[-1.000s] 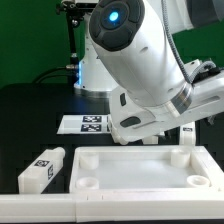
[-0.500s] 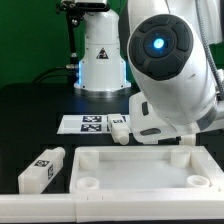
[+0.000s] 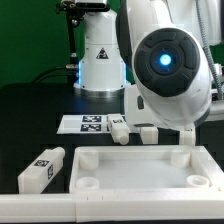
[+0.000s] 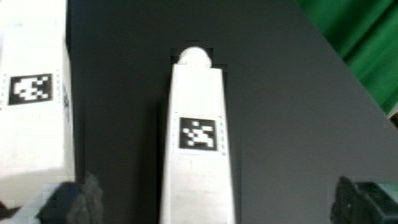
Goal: Assemble desk
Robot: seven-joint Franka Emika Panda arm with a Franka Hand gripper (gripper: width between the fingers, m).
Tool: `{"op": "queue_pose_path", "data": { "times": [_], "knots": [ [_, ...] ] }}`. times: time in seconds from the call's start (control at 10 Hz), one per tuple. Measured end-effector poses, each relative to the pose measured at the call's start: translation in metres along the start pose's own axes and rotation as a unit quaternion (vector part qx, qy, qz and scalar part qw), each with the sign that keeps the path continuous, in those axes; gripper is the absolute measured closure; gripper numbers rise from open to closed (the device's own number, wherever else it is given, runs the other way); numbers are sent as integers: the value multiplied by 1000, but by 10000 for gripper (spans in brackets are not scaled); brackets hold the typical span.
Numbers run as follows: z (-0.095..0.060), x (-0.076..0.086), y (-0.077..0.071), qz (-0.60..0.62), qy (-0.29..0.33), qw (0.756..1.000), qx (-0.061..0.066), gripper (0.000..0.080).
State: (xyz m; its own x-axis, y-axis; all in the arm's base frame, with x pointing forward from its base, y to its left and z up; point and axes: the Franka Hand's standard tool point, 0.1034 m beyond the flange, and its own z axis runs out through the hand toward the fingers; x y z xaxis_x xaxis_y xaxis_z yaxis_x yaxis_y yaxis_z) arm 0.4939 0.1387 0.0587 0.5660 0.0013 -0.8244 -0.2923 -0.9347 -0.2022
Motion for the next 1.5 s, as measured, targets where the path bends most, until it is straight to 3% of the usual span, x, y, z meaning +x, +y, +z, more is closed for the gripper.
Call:
{"op": "queue_pose_path", "data": {
  "times": [0.1,0.4,1.0,1.2,1.3,1.4,1.5],
  "knots": [
    [-2,8,-3,-2,23,1000,3,151],
    [2,8,-1,1,20,1000,3,151],
    [53,22,4,43,-28,999,-11,151],
    [54,26,4,35,-21,999,-10,151],
    [54,26,5,35,-21,999,-9,256],
    [54,26,5,35,-21,999,-9,256],
    [54,26,5,35,-21,999,-9,438]
  ]
}}
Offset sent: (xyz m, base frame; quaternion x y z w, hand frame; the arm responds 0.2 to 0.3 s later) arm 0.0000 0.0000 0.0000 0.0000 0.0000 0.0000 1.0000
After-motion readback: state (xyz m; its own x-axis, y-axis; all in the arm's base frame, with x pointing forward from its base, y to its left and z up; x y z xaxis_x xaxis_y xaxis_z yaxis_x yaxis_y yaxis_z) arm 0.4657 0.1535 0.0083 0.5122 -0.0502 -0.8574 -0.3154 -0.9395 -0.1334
